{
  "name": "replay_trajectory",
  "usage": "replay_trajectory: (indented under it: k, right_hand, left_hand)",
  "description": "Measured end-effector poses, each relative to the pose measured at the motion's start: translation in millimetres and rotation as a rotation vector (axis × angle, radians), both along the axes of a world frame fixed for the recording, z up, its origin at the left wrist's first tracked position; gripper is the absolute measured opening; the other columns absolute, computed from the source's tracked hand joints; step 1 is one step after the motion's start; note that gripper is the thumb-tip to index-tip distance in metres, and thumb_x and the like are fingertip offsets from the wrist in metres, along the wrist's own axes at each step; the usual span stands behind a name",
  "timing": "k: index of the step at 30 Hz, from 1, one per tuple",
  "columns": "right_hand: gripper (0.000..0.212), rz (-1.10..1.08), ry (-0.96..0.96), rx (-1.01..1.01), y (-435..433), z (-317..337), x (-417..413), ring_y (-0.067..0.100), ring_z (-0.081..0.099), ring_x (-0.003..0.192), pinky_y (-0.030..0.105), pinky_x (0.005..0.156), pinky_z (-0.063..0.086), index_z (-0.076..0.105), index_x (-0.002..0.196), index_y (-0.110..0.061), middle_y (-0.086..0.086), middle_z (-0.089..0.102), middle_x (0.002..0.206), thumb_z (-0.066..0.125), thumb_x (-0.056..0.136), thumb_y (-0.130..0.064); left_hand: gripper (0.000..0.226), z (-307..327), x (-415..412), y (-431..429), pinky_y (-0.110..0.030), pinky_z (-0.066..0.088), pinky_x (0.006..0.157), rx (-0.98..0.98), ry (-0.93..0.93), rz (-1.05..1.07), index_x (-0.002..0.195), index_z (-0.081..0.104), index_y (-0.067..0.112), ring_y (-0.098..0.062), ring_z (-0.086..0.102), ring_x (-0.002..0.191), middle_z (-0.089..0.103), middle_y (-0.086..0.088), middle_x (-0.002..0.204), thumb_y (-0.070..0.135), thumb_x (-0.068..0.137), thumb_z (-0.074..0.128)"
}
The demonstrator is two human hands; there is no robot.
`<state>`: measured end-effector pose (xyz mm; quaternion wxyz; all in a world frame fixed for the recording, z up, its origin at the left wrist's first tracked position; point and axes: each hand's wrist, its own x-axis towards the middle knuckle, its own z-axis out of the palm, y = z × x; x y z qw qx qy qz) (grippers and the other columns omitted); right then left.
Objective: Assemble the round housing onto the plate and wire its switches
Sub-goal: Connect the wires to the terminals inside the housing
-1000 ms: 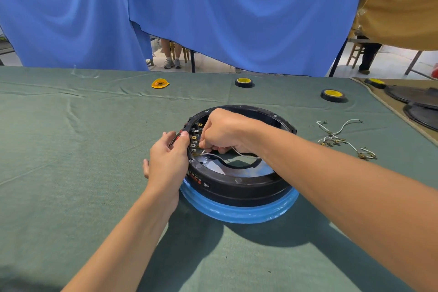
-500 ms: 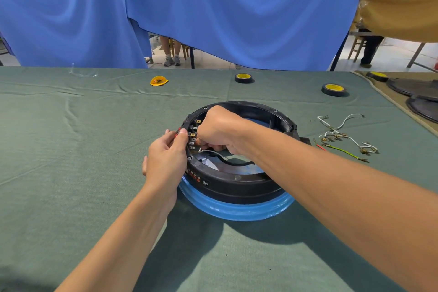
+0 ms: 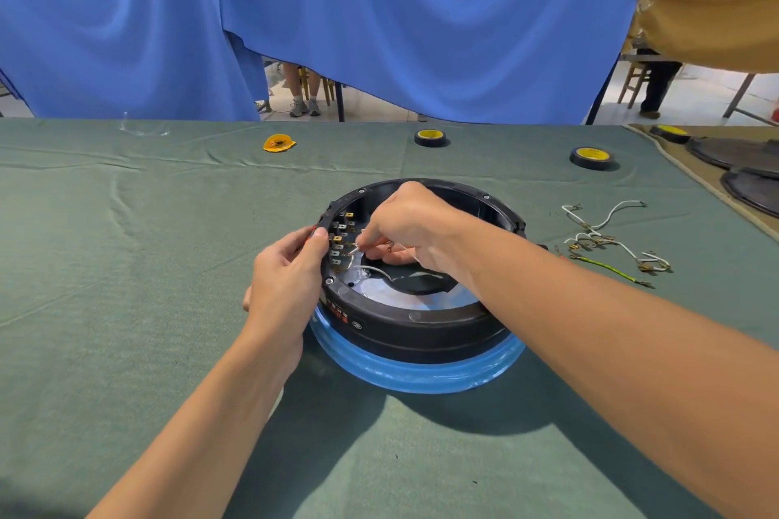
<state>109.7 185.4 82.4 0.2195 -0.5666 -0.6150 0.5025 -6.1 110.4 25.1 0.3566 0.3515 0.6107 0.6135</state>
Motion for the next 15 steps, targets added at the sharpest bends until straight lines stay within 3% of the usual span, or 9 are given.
replay_trajectory:
  k: [6, 9, 12, 15]
  right_hand:
    - [0.015, -0.032, 0.036, -0.132, 2.1, 2.1, -4.7, 0.014, 0.062, 0.060, 0.020, 0.061, 0.054, 0.065, 0.100, 0.004, 0.012, 0.065, 0.080, 0.067, 0.085, 0.005]
    - [0.011, -0.073, 0.068, -0.138, 1.2, 1.0, -7.4, 0.017, 0.064, 0.064, 0.023, 0.065, 0.057, 0.065, 0.094, 0.005, 0.015, 0.068, 0.089, 0.066, 0.083, 0.009]
    - [0.018, -0.103, 0.055, -0.074, 1.2, 0.4, -13.1, 0.022, 0.067, 0.068, 0.024, 0.060, 0.058, 0.065, 0.095, 0.007, 0.020, 0.068, 0.097, 0.067, 0.078, 0.014]
    - [0.027, -0.085, 0.005, -0.046, 2.3, 3.0, -17.4, 0.025, 0.070, 0.077, 0.024, 0.059, 0.056, 0.063, 0.102, 0.009, 0.020, 0.067, 0.099, 0.068, 0.076, 0.014]
  left_hand:
    - [0.024, -3.8, 0.0, 2.7, -0.051, 0.034, 0.113, 0.042, -0.022, 0.021, 0.101, 0.075, 0.024, -0.024, 0.063, 0.117, 0.077, 0.004, 0.100, 0.040, 0.087, 0.064]
    - [0.030, -3.8, 0.2, 3.8, -0.053, 0.032, 0.114, 0.040, -0.020, 0.018, 0.092, 0.076, 0.027, -0.025, 0.064, 0.115, 0.077, 0.004, 0.097, 0.046, 0.075, 0.060]
    - [0.016, -4.8, -0.6, 4.5, -0.052, 0.034, 0.113, 0.054, -0.017, 0.014, 0.081, 0.078, 0.033, -0.025, 0.067, 0.111, 0.078, 0.006, 0.092, 0.038, 0.085, 0.064]
    - [0.032, -4.1, -1.5, 4.6, -0.050, 0.035, 0.113, 0.044, 0.013, 0.001, 0.074, 0.077, 0.044, -0.023, 0.068, 0.108, 0.078, 0.008, 0.087, 0.028, 0.096, 0.061]
